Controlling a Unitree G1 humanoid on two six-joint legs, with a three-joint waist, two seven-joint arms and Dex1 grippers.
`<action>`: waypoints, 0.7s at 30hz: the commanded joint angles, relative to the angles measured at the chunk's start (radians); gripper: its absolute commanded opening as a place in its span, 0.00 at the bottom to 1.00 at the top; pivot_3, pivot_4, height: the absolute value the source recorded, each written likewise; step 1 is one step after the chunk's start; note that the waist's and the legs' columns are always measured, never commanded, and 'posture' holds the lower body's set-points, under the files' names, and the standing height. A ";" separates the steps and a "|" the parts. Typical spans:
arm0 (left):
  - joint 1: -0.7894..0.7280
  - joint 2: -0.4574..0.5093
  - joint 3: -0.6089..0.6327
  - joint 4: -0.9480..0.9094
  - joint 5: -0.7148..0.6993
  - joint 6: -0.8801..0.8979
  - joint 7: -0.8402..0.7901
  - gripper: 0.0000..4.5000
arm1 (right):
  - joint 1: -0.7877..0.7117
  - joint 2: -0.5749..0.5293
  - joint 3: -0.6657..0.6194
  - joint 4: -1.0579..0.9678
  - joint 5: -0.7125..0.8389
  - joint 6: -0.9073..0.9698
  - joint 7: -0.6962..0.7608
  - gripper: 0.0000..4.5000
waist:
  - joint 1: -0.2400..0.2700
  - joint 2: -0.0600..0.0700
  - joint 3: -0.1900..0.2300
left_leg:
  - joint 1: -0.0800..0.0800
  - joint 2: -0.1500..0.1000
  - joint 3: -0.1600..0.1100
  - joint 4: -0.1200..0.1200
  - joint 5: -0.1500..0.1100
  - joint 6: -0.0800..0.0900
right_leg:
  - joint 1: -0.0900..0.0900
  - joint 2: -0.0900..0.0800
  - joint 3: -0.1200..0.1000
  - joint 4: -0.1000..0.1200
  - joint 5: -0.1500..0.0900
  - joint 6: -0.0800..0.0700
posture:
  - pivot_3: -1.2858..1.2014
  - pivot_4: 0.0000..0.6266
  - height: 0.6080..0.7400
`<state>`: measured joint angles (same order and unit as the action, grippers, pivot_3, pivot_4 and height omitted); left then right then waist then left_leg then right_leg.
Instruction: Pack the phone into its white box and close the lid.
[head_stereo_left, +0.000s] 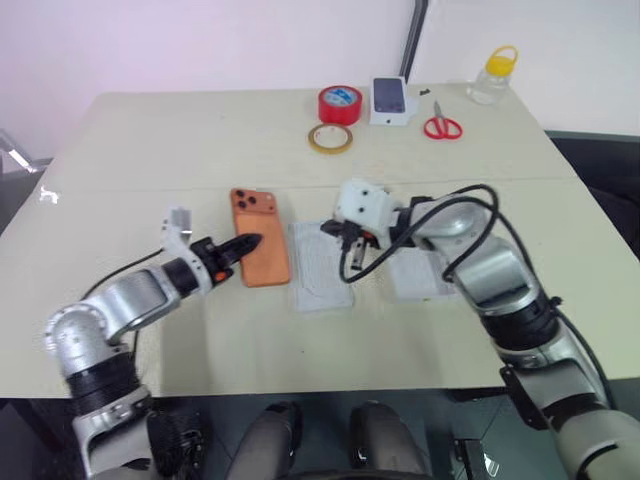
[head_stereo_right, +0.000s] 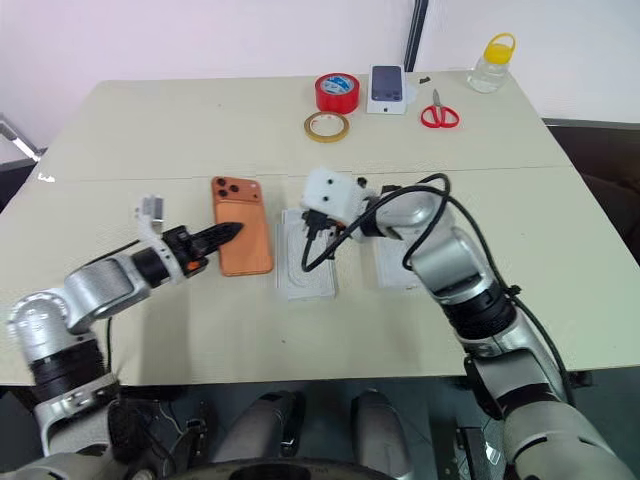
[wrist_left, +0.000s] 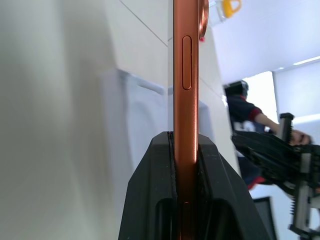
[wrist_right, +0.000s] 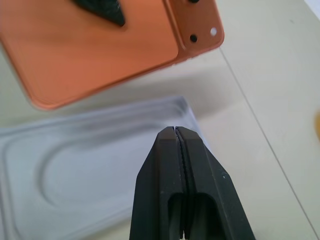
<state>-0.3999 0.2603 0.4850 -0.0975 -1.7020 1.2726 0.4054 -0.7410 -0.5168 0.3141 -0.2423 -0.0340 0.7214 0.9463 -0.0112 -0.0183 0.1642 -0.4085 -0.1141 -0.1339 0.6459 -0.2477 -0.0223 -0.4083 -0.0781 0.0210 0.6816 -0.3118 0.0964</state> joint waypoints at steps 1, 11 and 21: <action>-0.028 -0.030 -0.110 -0.023 -0.096 -0.105 0.074 0.01 | 0.009 -0.028 -0.028 -0.036 0.008 0.001 -0.023 0.00 | -0.003 0.000 0.000 | 0.000 0.000 0.000 0.000 0.000 0.000 | 0.000 0.000 0.000 0.000 0.000 0.000 | 0.52 0.24 1.00; 0.033 -0.084 -0.296 -0.029 -0.110 -0.248 0.186 0.01 | 0.035 -0.045 -0.015 -0.081 0.020 0.048 -0.062 0.00 | -0.001 0.000 0.000 | 0.000 0.001 0.001 0.000 0.000 0.000 | -0.001 0.001 0.001 0.001 0.000 0.000 | 0.52 0.24 1.00; 0.065 -0.045 -0.355 -0.057 -0.116 -0.307 0.180 0.30 | 0.026 -0.034 0.009 -0.071 0.026 0.045 -0.074 0.00 | 0.001 0.000 0.000 | 0.000 0.000 0.001 0.000 0.000 0.000 | -0.001 0.001 0.001 0.001 0.000 0.000 | 0.52 0.24 1.00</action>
<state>-0.3297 0.2092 0.1334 -0.1058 -1.7858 0.9808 0.5985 -0.6967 -0.5517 0.3251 -0.2824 -0.0157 0.7781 0.8782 -0.0106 -0.0186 0.1644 -0.4088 -0.1137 -0.1332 0.6458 -0.2474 -0.0226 -0.4090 -0.0776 0.0215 0.6822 -0.3119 0.0963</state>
